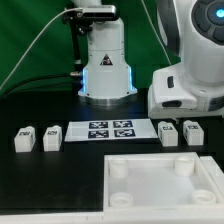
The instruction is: Assemble one leg
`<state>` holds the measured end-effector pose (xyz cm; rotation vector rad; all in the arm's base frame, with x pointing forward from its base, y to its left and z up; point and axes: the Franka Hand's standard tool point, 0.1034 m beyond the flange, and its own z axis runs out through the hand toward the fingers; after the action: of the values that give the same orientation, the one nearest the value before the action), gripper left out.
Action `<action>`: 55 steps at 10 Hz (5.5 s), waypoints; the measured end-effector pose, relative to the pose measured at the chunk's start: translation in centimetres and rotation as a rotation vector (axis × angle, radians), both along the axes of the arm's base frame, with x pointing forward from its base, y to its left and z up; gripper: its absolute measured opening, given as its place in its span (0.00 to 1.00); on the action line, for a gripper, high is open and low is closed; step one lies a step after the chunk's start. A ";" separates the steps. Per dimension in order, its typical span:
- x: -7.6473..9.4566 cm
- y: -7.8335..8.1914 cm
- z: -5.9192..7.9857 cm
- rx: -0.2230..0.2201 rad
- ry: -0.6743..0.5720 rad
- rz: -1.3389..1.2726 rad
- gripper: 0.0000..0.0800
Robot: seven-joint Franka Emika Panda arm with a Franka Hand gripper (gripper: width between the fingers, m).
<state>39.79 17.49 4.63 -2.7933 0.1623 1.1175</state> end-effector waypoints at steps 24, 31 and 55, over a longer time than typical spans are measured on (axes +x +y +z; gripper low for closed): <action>-2.0 0.6 -3.2 -0.013 0.001 0.021 0.36; 6.1 -3.4 9.2 -0.008 -0.472 0.040 0.36; 21.0 -6.6 7.9 -0.034 -1.428 0.134 0.36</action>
Offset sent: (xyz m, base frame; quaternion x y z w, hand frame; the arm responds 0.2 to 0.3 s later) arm -0.0145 0.0112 -0.0160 -0.0045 0.0107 0.0181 0.9998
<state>60.83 10.92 12.54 -2.8800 -0.1603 -0.9865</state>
